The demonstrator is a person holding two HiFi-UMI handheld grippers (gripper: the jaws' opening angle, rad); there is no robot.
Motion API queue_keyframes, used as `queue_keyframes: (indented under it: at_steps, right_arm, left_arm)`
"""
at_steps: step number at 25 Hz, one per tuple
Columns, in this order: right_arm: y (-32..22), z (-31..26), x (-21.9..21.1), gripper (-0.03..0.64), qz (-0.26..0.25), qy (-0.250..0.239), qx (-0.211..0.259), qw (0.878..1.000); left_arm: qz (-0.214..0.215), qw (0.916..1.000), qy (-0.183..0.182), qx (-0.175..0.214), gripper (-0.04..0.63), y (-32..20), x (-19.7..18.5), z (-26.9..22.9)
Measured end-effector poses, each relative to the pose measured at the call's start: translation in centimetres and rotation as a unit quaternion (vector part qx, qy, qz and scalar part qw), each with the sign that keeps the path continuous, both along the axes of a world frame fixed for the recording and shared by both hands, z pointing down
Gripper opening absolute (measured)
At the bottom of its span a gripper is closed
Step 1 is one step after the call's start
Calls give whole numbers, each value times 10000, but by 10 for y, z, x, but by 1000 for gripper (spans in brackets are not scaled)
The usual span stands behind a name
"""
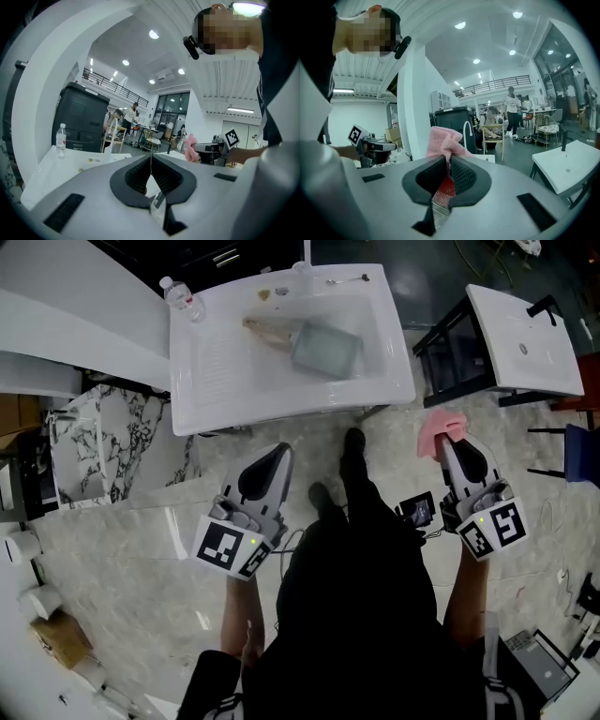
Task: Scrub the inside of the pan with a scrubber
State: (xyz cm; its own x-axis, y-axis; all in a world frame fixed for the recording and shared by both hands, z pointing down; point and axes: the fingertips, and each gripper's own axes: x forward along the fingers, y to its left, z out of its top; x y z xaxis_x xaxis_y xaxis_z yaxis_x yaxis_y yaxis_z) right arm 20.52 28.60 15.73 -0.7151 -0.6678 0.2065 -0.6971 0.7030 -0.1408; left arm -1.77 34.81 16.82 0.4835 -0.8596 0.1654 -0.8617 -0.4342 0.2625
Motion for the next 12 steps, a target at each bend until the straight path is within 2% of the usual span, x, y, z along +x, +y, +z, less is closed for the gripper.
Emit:
queue_keyframes:
  at_steps: [12]
  right_arm:
    - [-151, 8, -31, 38, -927, -336, -101, 9951]
  left_arm:
    - [-750, 9964, -362, -160, 35, -129, -8, -19]
